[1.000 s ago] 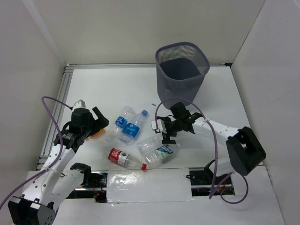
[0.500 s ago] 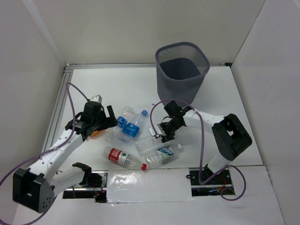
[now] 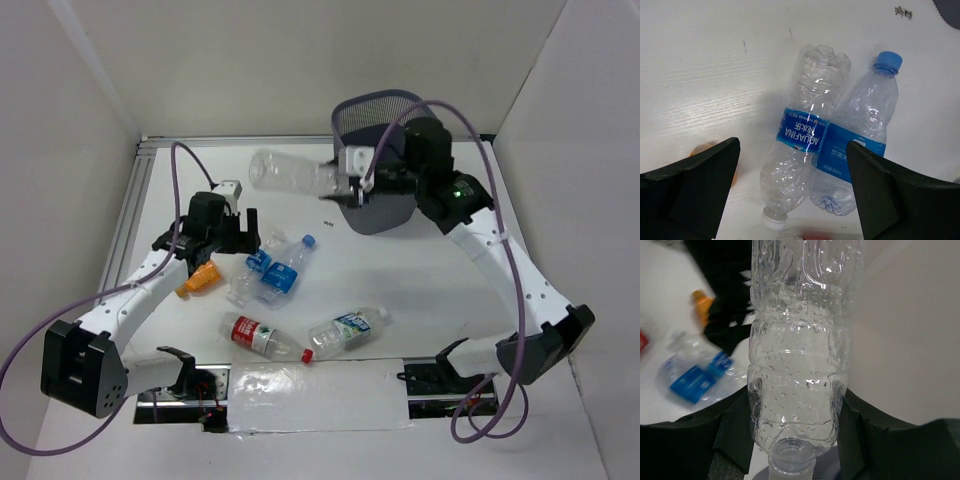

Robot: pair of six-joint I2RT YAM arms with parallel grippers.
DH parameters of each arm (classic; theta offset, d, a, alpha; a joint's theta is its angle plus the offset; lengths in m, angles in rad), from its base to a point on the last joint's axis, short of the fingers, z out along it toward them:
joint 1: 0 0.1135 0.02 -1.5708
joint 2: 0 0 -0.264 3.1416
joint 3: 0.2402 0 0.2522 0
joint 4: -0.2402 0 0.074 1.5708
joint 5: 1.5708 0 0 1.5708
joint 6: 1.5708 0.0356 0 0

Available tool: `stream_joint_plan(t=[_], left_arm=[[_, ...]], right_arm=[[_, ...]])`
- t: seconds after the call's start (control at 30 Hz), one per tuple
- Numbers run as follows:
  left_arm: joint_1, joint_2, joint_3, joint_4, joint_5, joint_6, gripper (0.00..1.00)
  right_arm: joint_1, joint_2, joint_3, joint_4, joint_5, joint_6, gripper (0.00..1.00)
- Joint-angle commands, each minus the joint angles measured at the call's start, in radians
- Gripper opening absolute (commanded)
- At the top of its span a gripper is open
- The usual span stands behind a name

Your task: Put the plastic bottles in the bin

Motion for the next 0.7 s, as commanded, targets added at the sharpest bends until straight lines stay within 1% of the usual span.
stream_joint_plan(t=[0.0,0.03,0.1,0.13,0.17,0.2,0.23,0.27,0.3,0.33,0.37,0.4,0.47,0.57,0.6,0.63,0.67], left_arm=[[0.003,0.013,0.017,0.072,0.083,0.103,1.0],[0.003,0.026,0.017,0.081,0.12,0.127,1.0],[0.003,0.068,0.017,0.096,0.146,0.152,1.0],[0.003,0.086,0.017,0.096,0.146,0.161,1.0],[0.003,0.106,0.026,0.107,0.146,0.175,1.0],[0.003,0.144,0.026,0.116,0.146,0.184,1.0],[0.003,0.166,0.035,0.116,0.146,0.184,1.0],[0.003,0.187,0.044,0.116,0.156,0.198,1.0],[0.003,0.206,0.057,0.127,0.156,0.211,1.0],[-0.006,0.226,0.057,0.127,0.147,0.212,1.0],[-0.006,0.264,0.069,0.127,0.13,0.224,1.0],[-0.026,0.284,0.08,0.127,0.116,0.233,1.0],[-0.04,0.322,0.093,0.127,0.09,0.233,1.0],[-0.067,0.387,0.113,0.116,0.061,0.233,1.0],[-0.077,0.429,0.13,0.116,0.029,0.233,0.97],[-0.089,0.453,0.139,0.099,0.015,0.233,0.95],[-0.089,0.474,0.139,0.089,-0.017,0.233,0.91]], right_arm=[[-0.032,0.018,0.106,0.271,0.272,0.404,0.38],[-0.061,0.036,0.129,0.283,0.345,0.455,0.38],[-0.116,0.107,0.2,0.256,0.443,0.455,0.4],[-0.147,0.131,0.217,0.245,0.46,0.466,0.41],[-0.207,0.177,0.231,0.233,0.46,0.466,0.44],[-0.233,0.197,0.252,0.208,0.46,0.466,0.47],[-0.255,0.217,0.261,0.199,0.46,0.466,0.52],[-0.296,0.254,0.275,0.178,0.46,0.466,0.65],[-0.317,0.269,0.275,0.177,0.442,0.466,0.72],[-0.331,0.286,0.295,0.149,0.427,0.475,0.82],[-0.344,0.302,0.313,0.127,0.427,0.486,0.95],[-0.37,0.311,0.327,0.112,0.405,0.496,1.0],[-0.4,0.311,0.338,0.101,0.332,0.542,1.0],[-0.449,0.254,0.288,0.153,0.232,0.576,1.0],[-0.481,0.218,0.274,0.153,0.189,0.587,1.0],[-0.505,0.195,0.237,0.176,0.13,0.587,1.0],[-0.526,0.169,0.208,0.196,-0.003,0.598,1.0]])
